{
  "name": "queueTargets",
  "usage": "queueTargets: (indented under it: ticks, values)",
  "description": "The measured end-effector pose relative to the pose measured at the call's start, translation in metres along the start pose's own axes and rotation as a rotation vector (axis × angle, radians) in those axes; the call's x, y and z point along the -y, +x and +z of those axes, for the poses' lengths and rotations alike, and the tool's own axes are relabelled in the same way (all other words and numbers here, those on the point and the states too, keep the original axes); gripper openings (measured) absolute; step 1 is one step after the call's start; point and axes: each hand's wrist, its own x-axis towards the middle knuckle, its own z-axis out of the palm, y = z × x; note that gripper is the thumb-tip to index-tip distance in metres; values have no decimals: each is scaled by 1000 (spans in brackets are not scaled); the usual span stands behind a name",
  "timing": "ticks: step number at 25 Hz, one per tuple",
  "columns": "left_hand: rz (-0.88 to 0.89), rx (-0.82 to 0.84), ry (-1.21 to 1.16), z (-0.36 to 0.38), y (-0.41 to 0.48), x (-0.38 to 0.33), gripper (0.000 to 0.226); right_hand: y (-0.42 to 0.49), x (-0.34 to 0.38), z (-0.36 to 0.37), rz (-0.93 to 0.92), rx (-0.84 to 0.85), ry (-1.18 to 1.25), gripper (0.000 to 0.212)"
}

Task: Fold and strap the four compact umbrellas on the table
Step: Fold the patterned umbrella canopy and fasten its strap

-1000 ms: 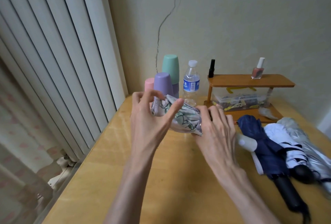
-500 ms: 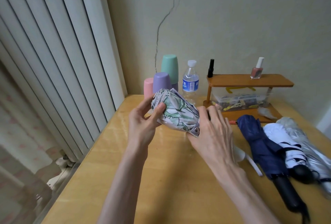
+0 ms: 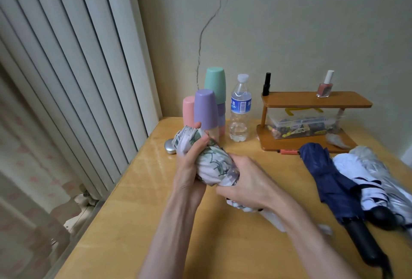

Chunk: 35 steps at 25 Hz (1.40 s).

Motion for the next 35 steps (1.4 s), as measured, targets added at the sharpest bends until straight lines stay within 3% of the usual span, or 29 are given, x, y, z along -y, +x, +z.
queueTargets:
  ticks: [1,3,5,7,9,11,12,14,19,22,25,27,28,31,32,35]
  values:
    - [5,0,-44,0,0,2,44,2,-4,-2,10,106,172,22]
    - [44,-64,-18,7,0,6,34,2,-9,-6,15,177,246,25]
    - [143,-221,86,10,4,8,24,0,-11,-4,2,13,87,48]
    - [223,-350,109,11,8,6,21,-3,-11,8,-32,-212,-254,73]
    - [298,-386,141,11,9,5,24,-3,-13,25,-138,-343,-457,73]
    - [373,-346,235,11,5,6,54,-1,-16,30,-165,-359,-355,60]
    - [403,-312,288,10,2,9,74,-1,-17,27,-143,-314,-247,54]
    - [425,-251,365,8,-1,16,90,-3,-17,17,-79,-169,-4,44]
    - [324,-195,176,5,4,12,81,-8,-14,1,31,114,369,27]
    - [196,-116,61,9,3,4,70,-13,-13,-2,99,184,435,39]
    - [124,-198,66,4,9,6,87,-17,-13,-3,93,89,409,62]
    - [25,-234,310,6,8,14,111,-14,-21,4,143,-87,342,62]
    - [-64,-216,440,10,5,25,106,-14,-25,7,196,-178,316,60]
    - [-288,-129,587,33,-10,70,41,-25,-43,9,349,-251,139,75]
    - [-268,-119,663,36,-10,85,33,-32,-51,5,387,-205,79,81]
    - [-160,-87,797,48,-2,114,44,-57,-65,-28,362,-137,-44,83]
